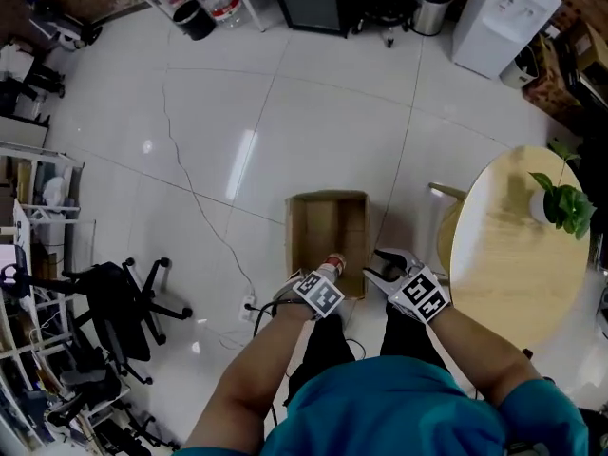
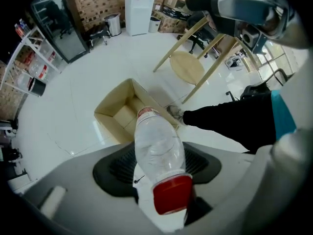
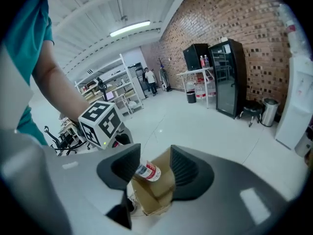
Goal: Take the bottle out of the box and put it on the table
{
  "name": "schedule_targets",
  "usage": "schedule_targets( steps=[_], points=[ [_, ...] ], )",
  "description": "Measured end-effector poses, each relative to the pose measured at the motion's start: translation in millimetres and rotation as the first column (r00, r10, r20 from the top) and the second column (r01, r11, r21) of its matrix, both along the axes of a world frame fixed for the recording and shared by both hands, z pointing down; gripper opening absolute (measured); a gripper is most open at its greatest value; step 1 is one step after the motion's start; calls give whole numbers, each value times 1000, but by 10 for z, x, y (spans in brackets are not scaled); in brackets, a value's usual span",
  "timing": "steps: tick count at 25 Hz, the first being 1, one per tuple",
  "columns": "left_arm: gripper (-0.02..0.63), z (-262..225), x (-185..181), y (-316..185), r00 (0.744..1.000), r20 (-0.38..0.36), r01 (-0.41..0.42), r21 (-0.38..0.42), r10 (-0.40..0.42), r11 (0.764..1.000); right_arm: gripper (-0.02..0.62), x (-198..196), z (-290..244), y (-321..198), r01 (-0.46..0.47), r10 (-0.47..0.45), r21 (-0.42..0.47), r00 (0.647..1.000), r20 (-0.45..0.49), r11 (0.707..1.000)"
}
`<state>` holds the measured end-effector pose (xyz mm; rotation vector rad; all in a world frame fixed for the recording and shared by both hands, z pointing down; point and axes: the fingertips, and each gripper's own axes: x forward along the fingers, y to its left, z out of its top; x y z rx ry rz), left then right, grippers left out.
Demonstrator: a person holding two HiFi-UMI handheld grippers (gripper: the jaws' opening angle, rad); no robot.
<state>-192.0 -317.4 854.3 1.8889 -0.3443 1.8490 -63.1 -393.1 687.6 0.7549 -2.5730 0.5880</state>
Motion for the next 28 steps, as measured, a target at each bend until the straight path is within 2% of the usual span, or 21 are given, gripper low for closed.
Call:
schedule_targets(
  steps=[4,7,10,12,14,17,22,24,28],
  points=[
    [276,-448,247,429,999,35,27,84,-30,996,181,365,-353,550,46,-48,58,998,44,997],
    [276,-630,566,812,996,41,67,143,-74,987,176,680,-438,1060,133,-139,100,989,54,986],
    [276,-500,829,1406,994,26,100,262,-111,960,176,923,-174,1861,233,-248,209,967,52,950],
    [277,-356,1002,1863,993,11,108,323,-118,940,175,1121,80,2365,257,-278,261,960,46,930],
    [276,-372,1146,2152,994,-1,101,354,-108,930,175,1315,166,2608,239,-261,274,964,50,932],
    [276,-599,1271,2388,998,-16,64,380,-62,923,175,1498,-44,2766,172,-200,276,977,77,946],
    [276,-931,1131,2766,998,-63,6,432,23,902,173,1414,-524,3221,75,-106,319,991,82,945],
    [276,-1171,1047,2807,995,-74,-31,452,73,891,174,1350,-761,3283,30,-56,341,996,66,940],
    [276,-1736,1101,2814,976,-91,-136,460,199,877,173,1473,-1342,3382,-78,64,359,997,50,930]
  ],
)
